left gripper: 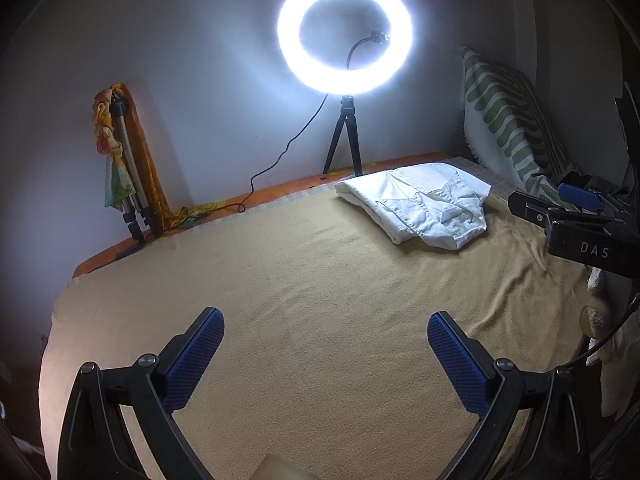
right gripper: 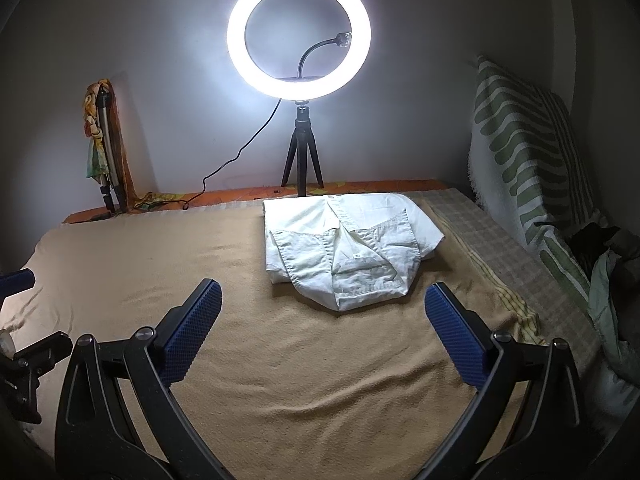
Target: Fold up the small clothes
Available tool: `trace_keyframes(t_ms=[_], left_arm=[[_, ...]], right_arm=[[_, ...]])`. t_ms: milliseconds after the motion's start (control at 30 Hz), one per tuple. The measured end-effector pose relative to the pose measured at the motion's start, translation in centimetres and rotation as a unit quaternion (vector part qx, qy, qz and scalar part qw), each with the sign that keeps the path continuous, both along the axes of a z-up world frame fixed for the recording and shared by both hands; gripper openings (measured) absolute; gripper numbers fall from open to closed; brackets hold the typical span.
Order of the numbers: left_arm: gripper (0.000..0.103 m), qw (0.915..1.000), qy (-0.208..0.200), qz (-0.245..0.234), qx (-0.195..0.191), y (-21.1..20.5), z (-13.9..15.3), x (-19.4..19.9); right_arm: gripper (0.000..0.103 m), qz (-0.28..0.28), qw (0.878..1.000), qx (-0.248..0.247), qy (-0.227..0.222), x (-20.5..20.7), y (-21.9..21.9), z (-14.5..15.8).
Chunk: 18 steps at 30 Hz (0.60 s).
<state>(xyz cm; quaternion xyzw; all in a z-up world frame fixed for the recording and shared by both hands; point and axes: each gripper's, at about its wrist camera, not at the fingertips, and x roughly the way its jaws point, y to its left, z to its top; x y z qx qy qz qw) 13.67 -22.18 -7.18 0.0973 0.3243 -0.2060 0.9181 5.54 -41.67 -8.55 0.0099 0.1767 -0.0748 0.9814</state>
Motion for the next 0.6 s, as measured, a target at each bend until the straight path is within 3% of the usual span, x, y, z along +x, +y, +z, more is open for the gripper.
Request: trace_keyframes(t_ms=[600], left_arm=[[0.103,1.0,-0.002,0.004,-0.002,0.35,0.26,0.13]], right_arm=[[0.103,0.004,1.0,-0.005,0.0,-0.11,0.75,-0.18]])
